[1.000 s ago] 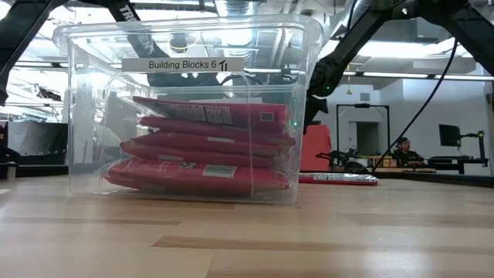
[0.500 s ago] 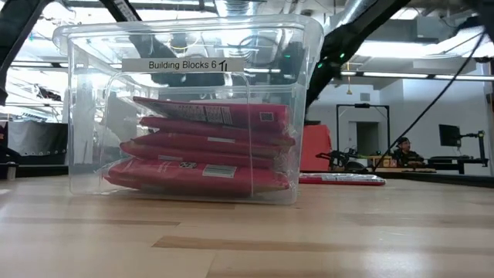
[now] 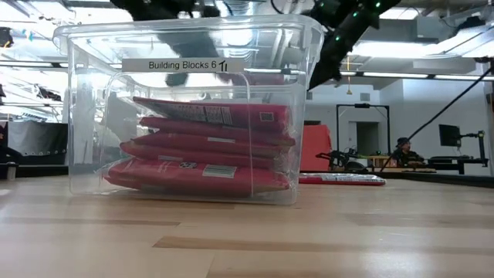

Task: Sort popcorn bags into baskets
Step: Put the red popcorn bag into the container

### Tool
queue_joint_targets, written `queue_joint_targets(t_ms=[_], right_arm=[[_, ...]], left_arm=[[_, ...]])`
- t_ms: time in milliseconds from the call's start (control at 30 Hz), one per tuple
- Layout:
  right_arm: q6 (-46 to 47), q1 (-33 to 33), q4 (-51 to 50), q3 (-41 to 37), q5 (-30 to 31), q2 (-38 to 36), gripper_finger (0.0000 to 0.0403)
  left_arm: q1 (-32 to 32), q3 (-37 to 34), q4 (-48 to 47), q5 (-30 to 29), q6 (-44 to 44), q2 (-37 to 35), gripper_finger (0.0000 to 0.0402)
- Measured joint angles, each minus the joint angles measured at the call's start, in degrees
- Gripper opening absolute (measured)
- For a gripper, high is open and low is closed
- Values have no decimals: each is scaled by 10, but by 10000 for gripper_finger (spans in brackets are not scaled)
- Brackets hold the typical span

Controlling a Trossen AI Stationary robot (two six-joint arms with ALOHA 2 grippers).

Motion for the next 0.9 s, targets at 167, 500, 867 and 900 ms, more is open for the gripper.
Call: queue_joint_targets(t_ms=[167,500,867,900], right_arm=[[1,-1,-21,0,7,-18,26],[9,10,-37,0,8,-12,25],[10,11,-41,0,7,-12,24],[10,11,-44,0,7,-12,21]], left_arm=[[-102,1,-83,-69,-62,-114,0],[-402,0,-172,-372,-263,-126,0],[-431,0,-173,-325,-253,-15,0],[-430,0,-173,-316,-248,-8,0]])
